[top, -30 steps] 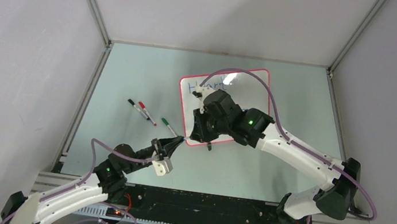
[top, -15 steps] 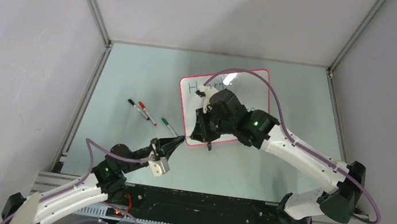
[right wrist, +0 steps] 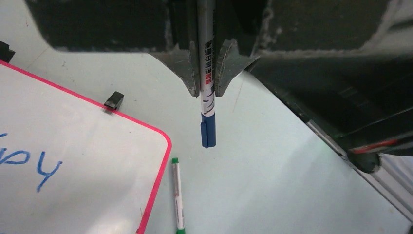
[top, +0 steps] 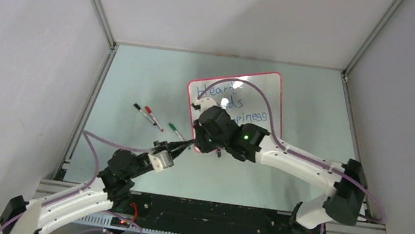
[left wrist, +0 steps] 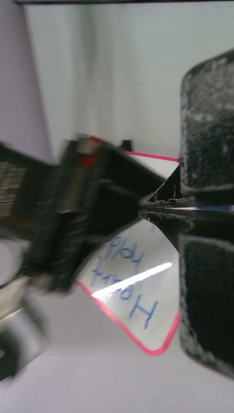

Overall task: Write a sentence on the whiteboard
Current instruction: Insert the whiteboard marker without the cap into the pen cap, then put down the whiteboard marker at the center of the board.

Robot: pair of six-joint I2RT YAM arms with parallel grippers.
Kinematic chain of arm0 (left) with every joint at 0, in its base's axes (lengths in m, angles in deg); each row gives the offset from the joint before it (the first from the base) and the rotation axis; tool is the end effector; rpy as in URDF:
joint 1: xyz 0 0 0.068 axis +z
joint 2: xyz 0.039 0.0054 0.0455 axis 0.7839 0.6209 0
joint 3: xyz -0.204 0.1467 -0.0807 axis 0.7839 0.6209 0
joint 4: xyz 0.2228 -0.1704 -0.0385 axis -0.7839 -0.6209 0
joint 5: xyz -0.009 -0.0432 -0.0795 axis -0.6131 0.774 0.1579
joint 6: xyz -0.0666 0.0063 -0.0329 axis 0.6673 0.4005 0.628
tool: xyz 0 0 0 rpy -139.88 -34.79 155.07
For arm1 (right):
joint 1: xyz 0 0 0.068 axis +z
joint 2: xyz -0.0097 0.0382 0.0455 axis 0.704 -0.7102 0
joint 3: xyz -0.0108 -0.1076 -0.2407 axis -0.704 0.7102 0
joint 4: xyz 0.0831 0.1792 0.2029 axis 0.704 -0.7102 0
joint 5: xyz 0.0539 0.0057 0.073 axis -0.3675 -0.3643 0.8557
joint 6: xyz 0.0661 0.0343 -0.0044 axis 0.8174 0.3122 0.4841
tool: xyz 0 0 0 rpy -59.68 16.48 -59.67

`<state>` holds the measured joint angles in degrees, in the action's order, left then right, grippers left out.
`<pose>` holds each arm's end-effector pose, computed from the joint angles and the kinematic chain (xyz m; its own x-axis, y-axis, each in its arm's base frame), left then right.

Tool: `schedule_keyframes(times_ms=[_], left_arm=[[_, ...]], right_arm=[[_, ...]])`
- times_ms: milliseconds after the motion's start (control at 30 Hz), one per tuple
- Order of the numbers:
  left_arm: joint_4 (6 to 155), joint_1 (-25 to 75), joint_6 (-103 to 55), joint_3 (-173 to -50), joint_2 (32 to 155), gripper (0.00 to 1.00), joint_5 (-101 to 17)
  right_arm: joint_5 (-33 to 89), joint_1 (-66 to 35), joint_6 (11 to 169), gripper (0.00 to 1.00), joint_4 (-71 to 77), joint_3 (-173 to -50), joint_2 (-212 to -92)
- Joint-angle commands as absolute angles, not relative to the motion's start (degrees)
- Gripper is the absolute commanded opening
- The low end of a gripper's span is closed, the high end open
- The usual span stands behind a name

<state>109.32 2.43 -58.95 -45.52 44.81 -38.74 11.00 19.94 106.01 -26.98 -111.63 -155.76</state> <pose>0.1191 -0.1573 0.2171 0.4615 0.0629 -0.8849 0.7500 0.5051 0.4270 0.1701 0.3349 0.2968 -0.5775 -0.3257 -0.7487 -0.6635 0.7215 0.1980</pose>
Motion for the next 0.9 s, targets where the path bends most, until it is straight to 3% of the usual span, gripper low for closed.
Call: schedule_keyframes(times_ms=[0, 133, 233, 367, 567, 733, 867], left_arm=[[120.29, 1.75, -50.81, -46.88, 41.92, 0.01, -38.33], [117.33, 1.77, -45.28, -44.35, 38.37, 0.25, -40.47], [112.06, 1.71, -42.12, -44.67, 36.51, 0.51, -38.33], [103.69, 1.78, -33.24, -44.87, 30.45, 0.75, -42.92], [86.76, 1.78, -20.12, -46.59, 21.12, 0.87, -66.47], [79.44, 1.86, -12.97, -47.41, 18.78, 0.97, -77.18], [73.25, 1.87, -9.44, -49.14, 18.69, 0.99, -84.01]], right_arm=[[14.21, 19.51, 105.36, 0.0, -31.99, -117.25, -159.34], [16.09, 19.3, 103.88, 0.0, -40.77, -118.61, -158.97], [15.91, 19.17, 103.37, 0.0, -45.56, -118.7, -158.2], [12.08, 19.14, 102.25, 0.0, -52.63, -118.39, -156.63], [6.84, 18.98, 102.6, 0.0, -60.22, -112.97, -156.43], [7.19, 19.69, 105.23, 0.0, -51.35, -103.28, -159.81], [11.91, 19.36, 105.31, 0.0, -43.44, -98.22, -165.37]])
